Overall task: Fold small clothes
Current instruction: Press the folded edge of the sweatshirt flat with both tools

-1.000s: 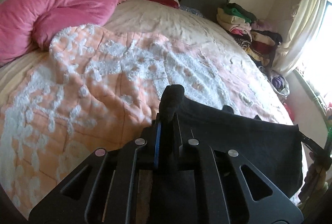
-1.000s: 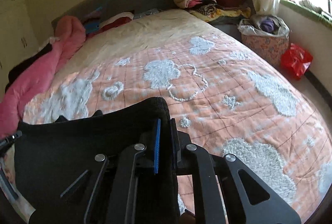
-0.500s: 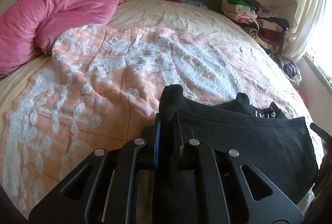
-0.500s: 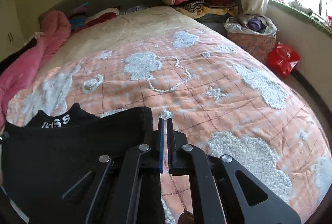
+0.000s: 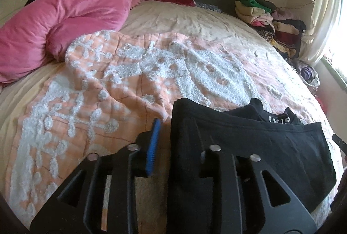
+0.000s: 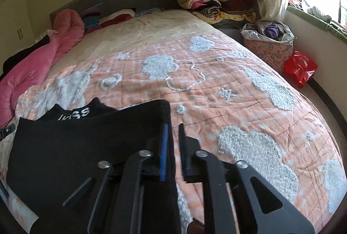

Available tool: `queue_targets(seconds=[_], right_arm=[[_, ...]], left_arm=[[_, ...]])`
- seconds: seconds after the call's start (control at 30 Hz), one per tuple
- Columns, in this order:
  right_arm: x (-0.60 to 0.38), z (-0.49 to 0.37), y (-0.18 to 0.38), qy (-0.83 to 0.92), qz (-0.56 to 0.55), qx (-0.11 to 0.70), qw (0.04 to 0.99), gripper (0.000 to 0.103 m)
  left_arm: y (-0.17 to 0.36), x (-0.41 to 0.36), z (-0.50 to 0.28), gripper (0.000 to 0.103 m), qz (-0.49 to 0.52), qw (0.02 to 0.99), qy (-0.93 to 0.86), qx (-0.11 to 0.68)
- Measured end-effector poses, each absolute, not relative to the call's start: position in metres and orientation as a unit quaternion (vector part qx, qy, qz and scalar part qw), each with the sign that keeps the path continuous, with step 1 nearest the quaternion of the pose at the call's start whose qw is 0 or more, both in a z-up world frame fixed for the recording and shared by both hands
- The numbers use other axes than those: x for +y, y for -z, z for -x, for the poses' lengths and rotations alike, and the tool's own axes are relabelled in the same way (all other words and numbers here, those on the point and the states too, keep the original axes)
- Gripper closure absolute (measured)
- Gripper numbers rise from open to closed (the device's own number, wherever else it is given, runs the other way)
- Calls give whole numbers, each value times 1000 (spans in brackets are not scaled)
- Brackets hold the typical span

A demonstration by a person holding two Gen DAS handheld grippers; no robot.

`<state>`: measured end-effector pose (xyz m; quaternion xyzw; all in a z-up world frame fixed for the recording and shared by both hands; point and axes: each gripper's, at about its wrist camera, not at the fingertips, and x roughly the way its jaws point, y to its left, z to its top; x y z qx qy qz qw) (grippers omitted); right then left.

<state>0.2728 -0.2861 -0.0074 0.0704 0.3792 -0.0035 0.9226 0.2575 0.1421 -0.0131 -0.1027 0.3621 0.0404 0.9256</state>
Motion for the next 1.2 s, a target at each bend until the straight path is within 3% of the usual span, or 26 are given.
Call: queue_targets(seconds=[0.07,0.13,0.2,0.7,0.87,1.2], right_arm=[[-285,-267,6,-1,-72,379,923,81],[-284,-261,5,-5,-74,379,922,76],[-284,-254,3,-12,-79,380,922,66],[-235,-193,13,-100,-20,416,904,60],[-232,-186,27,-87,-5,446,891,59],[-235,-169,30,-88,-22,449,889,53]], left_arm=[[10,143,-253,78,105,926,-39,359],[7,144,-248,68,107,927,-41,358],[3,144,-241,64,110,926,-44,358],[6,81,-186,32,94,912,32,398],[42,64,-178,27,58,884,13,463],[44,62,-163,27,58,888,5,456]])
